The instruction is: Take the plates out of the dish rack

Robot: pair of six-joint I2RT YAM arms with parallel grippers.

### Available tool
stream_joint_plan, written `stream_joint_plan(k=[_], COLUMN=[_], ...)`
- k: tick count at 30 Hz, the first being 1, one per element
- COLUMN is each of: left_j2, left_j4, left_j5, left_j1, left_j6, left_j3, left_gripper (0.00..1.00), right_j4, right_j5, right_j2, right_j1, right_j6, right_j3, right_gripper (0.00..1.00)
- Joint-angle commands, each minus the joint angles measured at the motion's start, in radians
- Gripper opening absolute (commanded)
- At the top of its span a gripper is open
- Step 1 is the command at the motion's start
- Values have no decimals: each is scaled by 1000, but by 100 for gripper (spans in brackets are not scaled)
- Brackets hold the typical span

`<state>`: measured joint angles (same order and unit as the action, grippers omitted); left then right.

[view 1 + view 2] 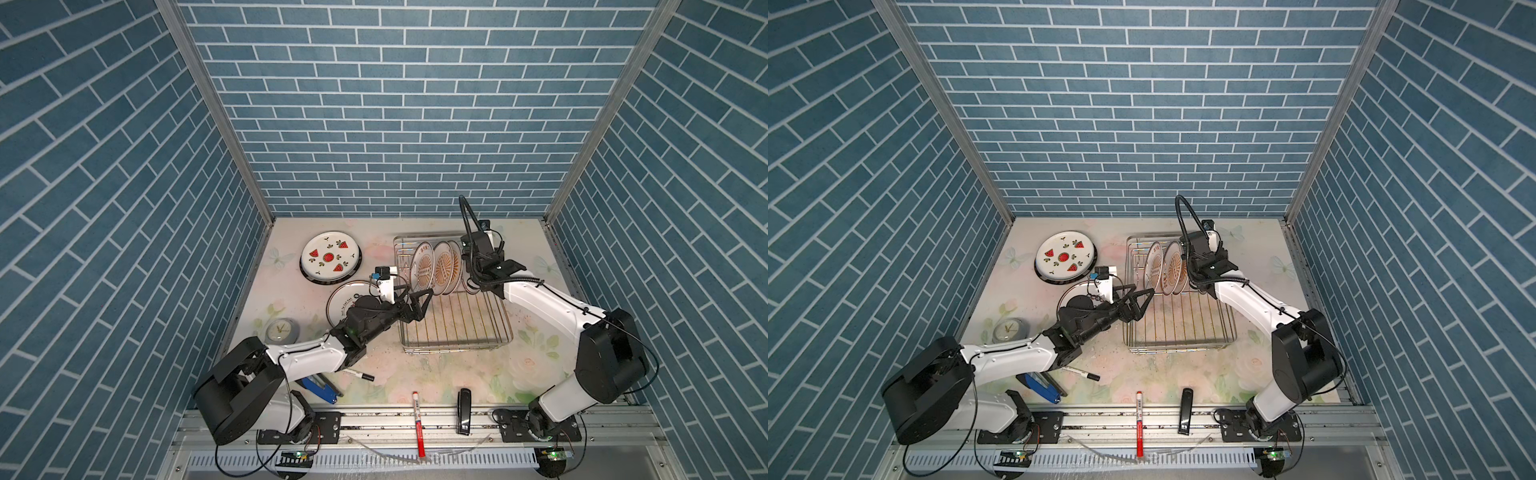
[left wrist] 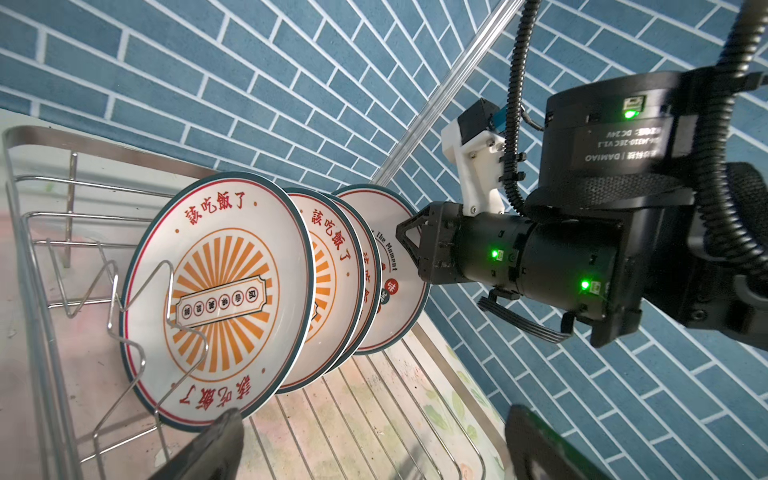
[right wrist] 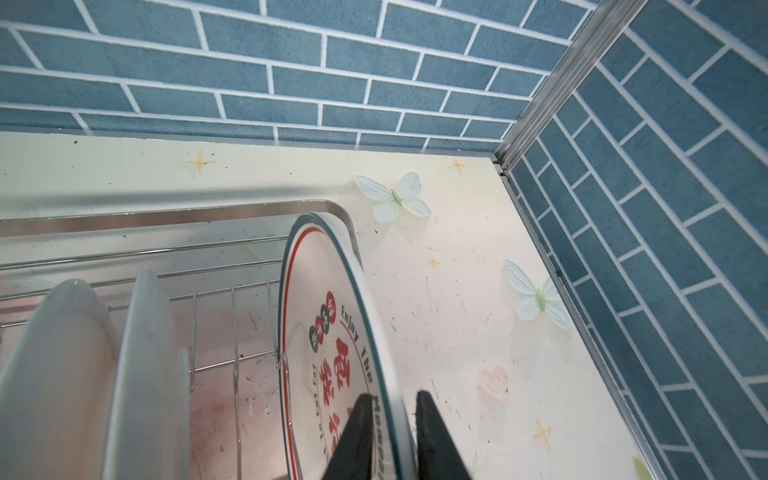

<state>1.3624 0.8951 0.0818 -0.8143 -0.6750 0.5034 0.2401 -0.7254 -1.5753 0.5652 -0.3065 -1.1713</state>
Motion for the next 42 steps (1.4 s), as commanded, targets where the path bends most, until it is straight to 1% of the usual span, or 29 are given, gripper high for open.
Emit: stream_joint_plan(k=[1, 4, 8, 18, 29, 34, 42], left_j2=[-25, -17, 0, 5, 2, -6, -22], left_j4=[20, 24, 11, 5, 20, 24, 8], left_j5=[-24, -11, 9, -19, -21, -18, -17], left_j1=[-6, -6, -6, -7, -6, -5, -6], left_j6=[20, 19, 16, 22, 21, 16, 22], left_j3=[-14, -13, 6, 2, -14, -21, -14], left_gripper=[100, 100, 100, 100, 100, 100, 100], right_j4=[10, 11, 0, -45, -121, -155, -191], right_j5=[-43, -46, -49, -109, -193, -256, -228], right_j2=[-23, -23, -10, 23, 93, 127, 230], right_j1=[7, 5, 11, 40, 97, 129, 137], right_j6=[15, 15, 19, 52, 139, 199, 208], right_j3=[-28, -30, -28, -22, 3, 16, 65], right_gripper=[18, 16, 9, 7, 5, 3, 3])
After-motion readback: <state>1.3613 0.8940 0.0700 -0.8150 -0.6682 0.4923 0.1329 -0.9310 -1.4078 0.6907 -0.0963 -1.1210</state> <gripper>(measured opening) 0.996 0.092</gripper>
